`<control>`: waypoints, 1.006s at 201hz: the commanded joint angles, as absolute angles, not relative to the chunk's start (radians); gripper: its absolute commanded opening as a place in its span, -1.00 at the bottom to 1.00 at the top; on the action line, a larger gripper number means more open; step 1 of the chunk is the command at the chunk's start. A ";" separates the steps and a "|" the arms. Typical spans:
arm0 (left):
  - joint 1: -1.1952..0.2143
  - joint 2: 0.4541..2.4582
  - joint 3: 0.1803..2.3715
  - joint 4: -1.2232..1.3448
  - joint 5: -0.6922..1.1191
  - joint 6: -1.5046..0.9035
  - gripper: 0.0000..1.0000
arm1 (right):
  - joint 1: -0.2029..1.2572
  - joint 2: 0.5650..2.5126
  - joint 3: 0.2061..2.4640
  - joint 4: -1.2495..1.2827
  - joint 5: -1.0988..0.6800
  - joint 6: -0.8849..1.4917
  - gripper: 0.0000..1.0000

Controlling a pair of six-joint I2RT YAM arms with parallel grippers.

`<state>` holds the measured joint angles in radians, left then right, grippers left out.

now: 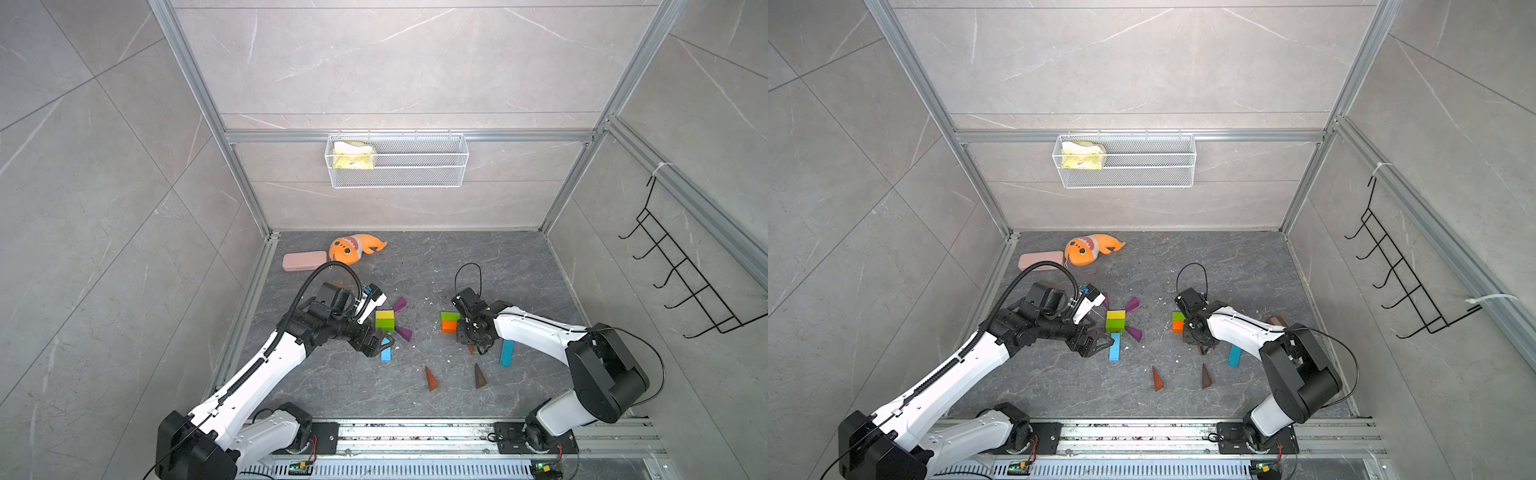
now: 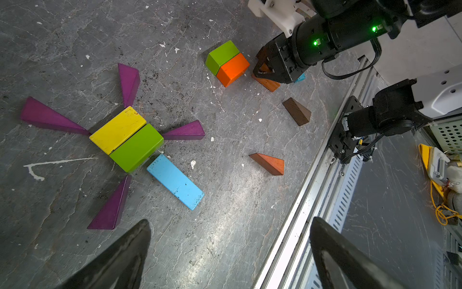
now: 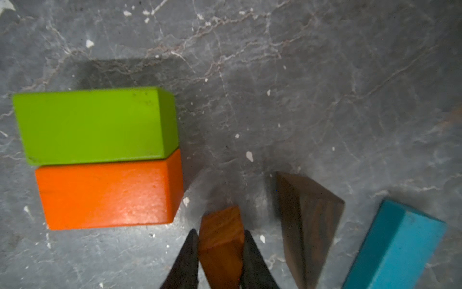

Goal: Assemble a small pinwheel with building blocks
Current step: Pick up the building block from the center of the board, then assemble the building block at the center of the board.

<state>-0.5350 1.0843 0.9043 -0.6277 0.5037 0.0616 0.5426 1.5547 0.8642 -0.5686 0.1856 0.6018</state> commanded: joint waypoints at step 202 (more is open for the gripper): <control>-0.521 1.136 0.929 -0.631 0.460 0.122 1.00 | 0.539 1.880 1.442 -0.475 0.038 0.092 -0.50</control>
<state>-0.5293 1.1301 0.9043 -0.6277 0.4671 0.0914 0.5415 1.8572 1.4208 -0.5503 0.0509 0.1856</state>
